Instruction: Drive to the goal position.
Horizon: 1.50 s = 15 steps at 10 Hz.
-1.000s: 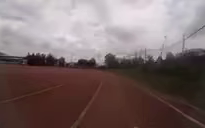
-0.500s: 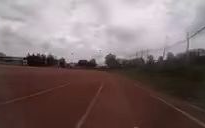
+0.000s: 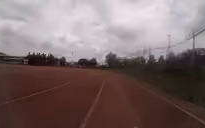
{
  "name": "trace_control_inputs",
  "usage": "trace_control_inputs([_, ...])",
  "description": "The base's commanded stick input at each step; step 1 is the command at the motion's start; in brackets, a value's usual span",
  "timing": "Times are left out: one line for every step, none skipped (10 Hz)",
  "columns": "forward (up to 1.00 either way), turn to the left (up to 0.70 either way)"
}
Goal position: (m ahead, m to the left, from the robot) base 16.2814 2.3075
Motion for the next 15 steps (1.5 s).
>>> trace_control_inputs([0.7, 0.0])
trace_control_inputs([0.7, 0.0])
trace_control_inputs([0.7, 0.0])
trace_control_inputs([0.7, 0.0])
trace_control_inputs([0.7, 0.0])
trace_control_inputs([0.7, 0.0])
trace_control_inputs([0.7, 0.0])
trace_control_inputs([0.7, 0.0])
trace_control_inputs([0.7, 0.0])
trace_control_inputs([0.7, 0.0])
trace_control_inputs([0.7, 0.0])
trace_control_inputs([0.7, 0.0])
trace_control_inputs([0.7, 0.0])
trace_control_inputs([0.7, 0.0])
trace_control_inputs([0.7, 0.0])
